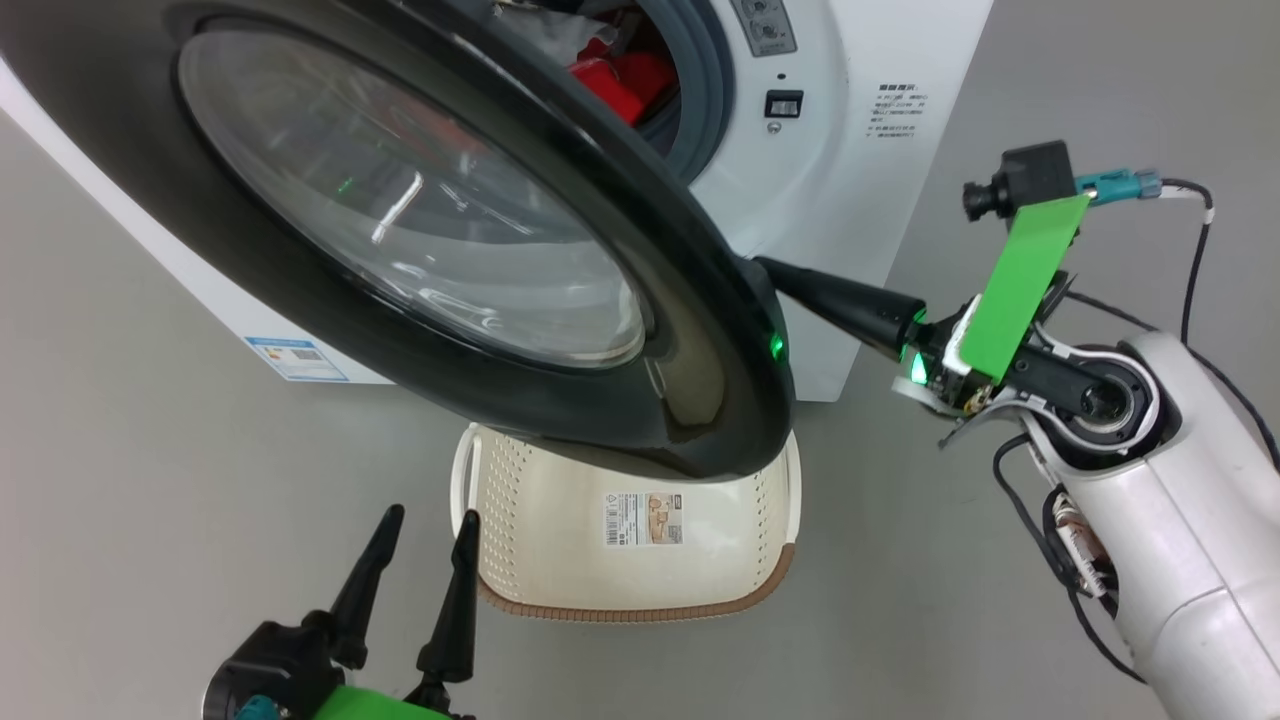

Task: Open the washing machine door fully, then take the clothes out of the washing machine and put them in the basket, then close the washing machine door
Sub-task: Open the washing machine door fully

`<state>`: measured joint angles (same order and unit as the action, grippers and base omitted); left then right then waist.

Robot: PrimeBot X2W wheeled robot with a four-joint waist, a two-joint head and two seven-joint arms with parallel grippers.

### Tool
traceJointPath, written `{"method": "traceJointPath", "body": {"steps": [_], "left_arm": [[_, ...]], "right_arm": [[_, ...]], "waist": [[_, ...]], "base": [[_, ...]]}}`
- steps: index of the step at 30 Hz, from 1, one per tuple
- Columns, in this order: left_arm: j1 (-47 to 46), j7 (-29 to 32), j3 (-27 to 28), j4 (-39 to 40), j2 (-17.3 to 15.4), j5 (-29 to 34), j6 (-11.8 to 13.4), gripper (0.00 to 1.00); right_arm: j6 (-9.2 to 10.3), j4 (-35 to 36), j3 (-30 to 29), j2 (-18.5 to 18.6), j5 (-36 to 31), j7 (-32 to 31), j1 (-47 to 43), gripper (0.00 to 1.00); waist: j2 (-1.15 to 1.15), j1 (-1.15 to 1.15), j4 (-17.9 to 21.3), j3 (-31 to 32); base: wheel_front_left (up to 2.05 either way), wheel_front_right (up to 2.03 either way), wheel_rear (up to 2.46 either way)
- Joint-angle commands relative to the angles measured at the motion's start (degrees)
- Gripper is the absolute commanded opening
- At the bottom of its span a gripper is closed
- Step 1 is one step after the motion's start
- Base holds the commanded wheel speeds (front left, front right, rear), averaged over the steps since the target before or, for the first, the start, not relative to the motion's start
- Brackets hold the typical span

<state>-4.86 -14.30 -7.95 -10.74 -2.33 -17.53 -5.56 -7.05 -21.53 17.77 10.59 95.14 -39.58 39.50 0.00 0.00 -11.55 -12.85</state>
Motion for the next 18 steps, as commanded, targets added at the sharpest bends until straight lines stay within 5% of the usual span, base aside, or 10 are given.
{"method": "traceJointPath", "body": {"steps": [1,13,14,15,18], "left_arm": [[0.0,-0.7,1.9,1.5,-0.5,0.6,-0.1,1.0],[0.2,-0.7,2.0,1.8,-0.5,0.0,0.0,1.0],[0.2,-0.7,2.2,1.8,-0.5,-0.4,0.0,1.0],[0.2,-0.7,2.2,1.8,-0.5,-0.4,0.0,1.0],[0.2,-0.7,2.3,1.9,-0.5,-0.8,-0.1,1.0]], "right_arm": [[-0.44,2.1,0.7,-1.3,-1.0,-0.6,-1.1,0.0],[-0.44,2.3,-1.0,-2.3,-3.5,0.2,-1.7,0.05],[-0.44,2.3,-1.1,-2.3,-3.9,0.6,-1.7,0.23],[-0.44,2.3,-1.1,-2.3,-3.9,0.6,-1.7,0.23],[-0.44,2.0,-1.5,-2.0,-5.0,2.0,-2.2,0.91]], "waist": [[0.0,0.0,-0.1,0.1],[0.0,0.0,-0.4,0.3],[0.0,0.0,-0.3,0.4],[0.0,0.0,-0.3,0.4],[0.0,0.0,-0.1,0.8]], "base": [[0.0,0.0,0.0],[0.0,0.0,0.0],[0.0,0.0,0.0],[0.0,0.0,0.0],[0.0,0.0,0.0]]}}
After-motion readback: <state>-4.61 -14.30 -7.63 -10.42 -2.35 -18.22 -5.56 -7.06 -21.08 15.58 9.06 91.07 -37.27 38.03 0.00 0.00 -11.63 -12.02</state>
